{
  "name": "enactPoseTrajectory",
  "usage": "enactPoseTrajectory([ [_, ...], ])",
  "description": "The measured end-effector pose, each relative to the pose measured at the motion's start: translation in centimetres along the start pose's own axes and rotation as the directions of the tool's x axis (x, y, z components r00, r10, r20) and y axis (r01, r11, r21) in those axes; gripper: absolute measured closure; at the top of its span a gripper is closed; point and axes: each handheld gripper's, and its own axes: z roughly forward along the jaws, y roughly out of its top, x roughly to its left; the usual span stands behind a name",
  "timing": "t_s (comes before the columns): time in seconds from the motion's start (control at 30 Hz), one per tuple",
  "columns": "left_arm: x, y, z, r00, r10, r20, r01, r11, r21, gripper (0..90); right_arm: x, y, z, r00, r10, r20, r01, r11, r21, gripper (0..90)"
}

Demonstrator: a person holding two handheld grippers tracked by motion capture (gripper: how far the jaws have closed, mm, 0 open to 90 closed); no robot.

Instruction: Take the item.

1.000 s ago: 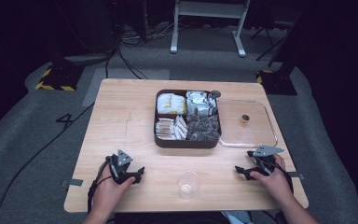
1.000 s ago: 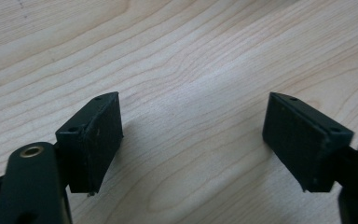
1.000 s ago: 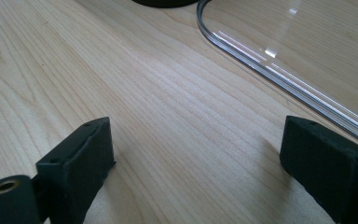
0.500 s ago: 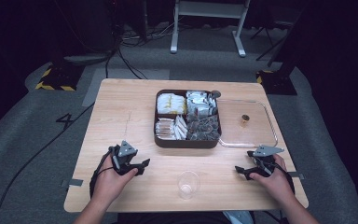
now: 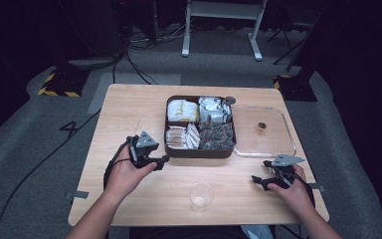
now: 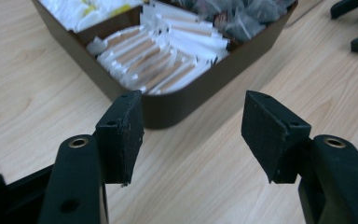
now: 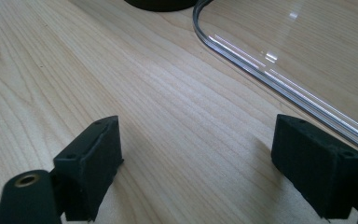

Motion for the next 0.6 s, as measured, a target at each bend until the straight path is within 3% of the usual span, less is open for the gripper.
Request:
enactPoseTrajectory([
  [0.27, 0.3, 3.1, 1.1, 0.9990, 0.035, 0.029, -0.034, 0.9992, -0.021, 36.7, 0.0, 0.0, 0.0, 1.0000, 0.000, 0.001, 0.000, 1.000, 0.000, 16.1],
  [0.5, 1.2, 5.0, 2.2, 0.9983, 0.000, 0.058, 0.002, 0.9993, -0.037, 38.7, 0.0, 0.0, 0.0, 1.0000, 0.000, 0.001, 0.000, 1.000, 0.000, 16.1],
  [0.6, 1.4, 5.8, 2.7, 0.9984, 0.004, 0.056, -0.002, 0.9991, -0.043, 38.9, 0.0, 0.0, 0.0, 1.0000, 0.000, 0.000, 0.000, 1.000, 0.000, 16.1],
])
